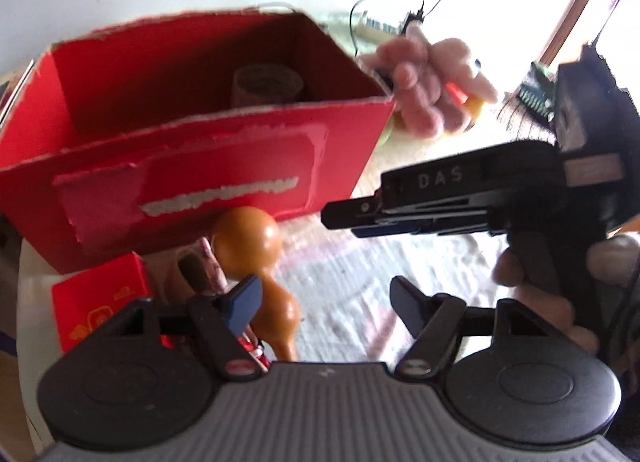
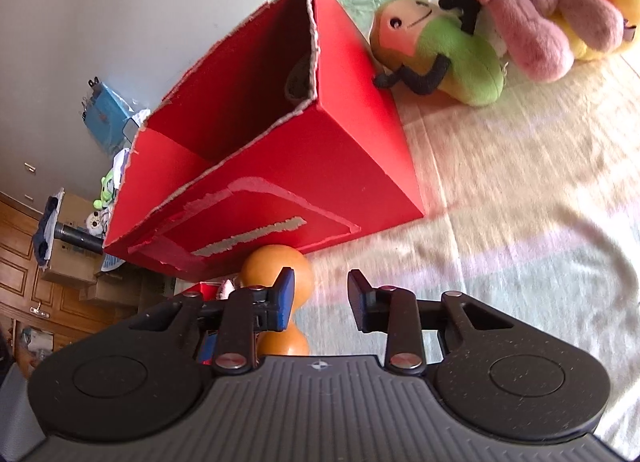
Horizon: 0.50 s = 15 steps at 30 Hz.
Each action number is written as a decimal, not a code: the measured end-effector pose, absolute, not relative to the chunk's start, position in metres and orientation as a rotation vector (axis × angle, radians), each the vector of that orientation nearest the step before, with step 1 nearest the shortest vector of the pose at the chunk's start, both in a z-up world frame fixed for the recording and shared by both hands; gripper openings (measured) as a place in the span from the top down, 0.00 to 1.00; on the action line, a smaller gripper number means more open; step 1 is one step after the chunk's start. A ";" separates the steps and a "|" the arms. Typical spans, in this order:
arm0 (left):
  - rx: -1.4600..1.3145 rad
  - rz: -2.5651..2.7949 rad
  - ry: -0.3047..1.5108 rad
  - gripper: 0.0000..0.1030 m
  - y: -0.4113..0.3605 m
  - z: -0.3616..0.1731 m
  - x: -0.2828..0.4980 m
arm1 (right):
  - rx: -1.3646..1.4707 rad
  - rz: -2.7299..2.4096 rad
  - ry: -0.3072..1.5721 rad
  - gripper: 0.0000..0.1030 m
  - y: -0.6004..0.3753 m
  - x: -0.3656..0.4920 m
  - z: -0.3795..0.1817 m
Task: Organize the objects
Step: 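Close the right tool around the neck of the wooden toy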
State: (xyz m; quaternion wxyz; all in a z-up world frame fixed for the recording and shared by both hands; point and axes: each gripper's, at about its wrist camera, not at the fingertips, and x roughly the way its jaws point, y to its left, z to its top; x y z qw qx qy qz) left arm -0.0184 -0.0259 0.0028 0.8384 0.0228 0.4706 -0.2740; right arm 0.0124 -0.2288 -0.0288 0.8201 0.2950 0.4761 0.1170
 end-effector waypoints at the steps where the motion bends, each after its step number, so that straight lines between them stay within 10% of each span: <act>1: 0.058 -0.570 1.012 0.30 -0.028 -0.002 -0.016 | 0.624 0.257 1.017 0.68 -0.228 0.013 -0.029; 15: 0.053 -0.551 1.126 0.37 -0.025 -0.038 0.013 | 0.593 0.418 1.132 0.68 -0.203 0.028 -0.043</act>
